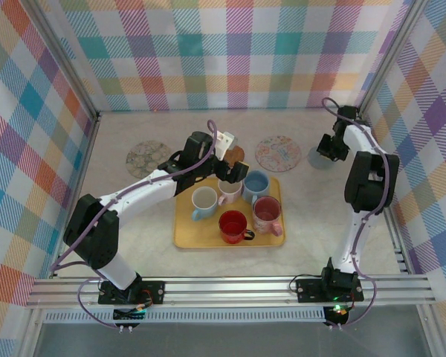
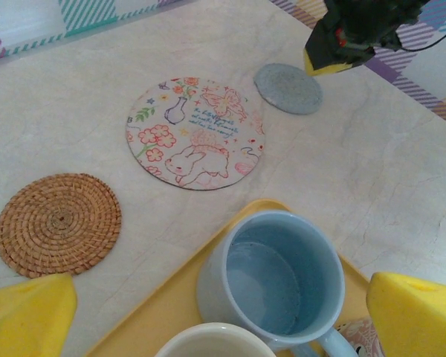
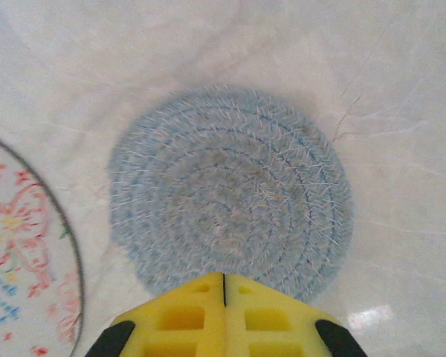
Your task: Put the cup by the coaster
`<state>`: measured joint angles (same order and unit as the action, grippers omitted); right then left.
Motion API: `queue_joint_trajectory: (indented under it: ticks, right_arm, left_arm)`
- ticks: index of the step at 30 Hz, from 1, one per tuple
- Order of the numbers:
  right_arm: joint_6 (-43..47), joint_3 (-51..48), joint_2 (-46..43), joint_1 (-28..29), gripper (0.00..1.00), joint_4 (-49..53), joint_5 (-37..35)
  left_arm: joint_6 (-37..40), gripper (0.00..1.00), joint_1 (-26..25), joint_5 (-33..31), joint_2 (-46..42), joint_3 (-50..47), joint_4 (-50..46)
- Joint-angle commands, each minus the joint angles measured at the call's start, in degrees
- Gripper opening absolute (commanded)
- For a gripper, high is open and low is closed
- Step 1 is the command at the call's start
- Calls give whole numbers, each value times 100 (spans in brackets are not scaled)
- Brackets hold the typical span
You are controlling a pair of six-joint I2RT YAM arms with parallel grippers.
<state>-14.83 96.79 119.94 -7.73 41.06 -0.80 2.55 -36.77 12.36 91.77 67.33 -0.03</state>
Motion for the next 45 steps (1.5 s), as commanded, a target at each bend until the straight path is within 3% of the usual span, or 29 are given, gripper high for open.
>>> queue_joint_trajectory:
  ticks: [1,5,13,16,24,32,38,45]
  right_arm:
    - [287,-187,-608,106,3,-155,167]
    - [556,-484,-1158,188,9,-278,546]
    - [770,-1386,-2572,342,36,-822,1315]
    - [771,-1659,-3098,369,57,-986,1463]
    - [717,-2111,-4090,569,99,-1423,2109]
    - [1261,-2367,-4651,1131,99,-1615,2464]
    - [1920,-3128,-5306,1623,99,-2223,2686]
    - [2821,-3520,-5630,2254,99,-2172,3091]
  left_arm:
    - [25,100,-93,-135,-357,210,-11]
    - [-191,100,-102,-402,-525,316,-119]
    - [-759,100,-102,-1339,-634,1358,-2050]
    - [-917,100,-102,-1438,-807,1503,-2432]
    - [-942,100,-111,-1833,-1744,1193,-2749]
    - [-1060,100,-111,-1977,-1850,1767,-4514]
    - [-1306,100,-111,-1717,-2027,1334,-4881]
    - [-1415,100,-110,-1328,-2162,887,-5320]
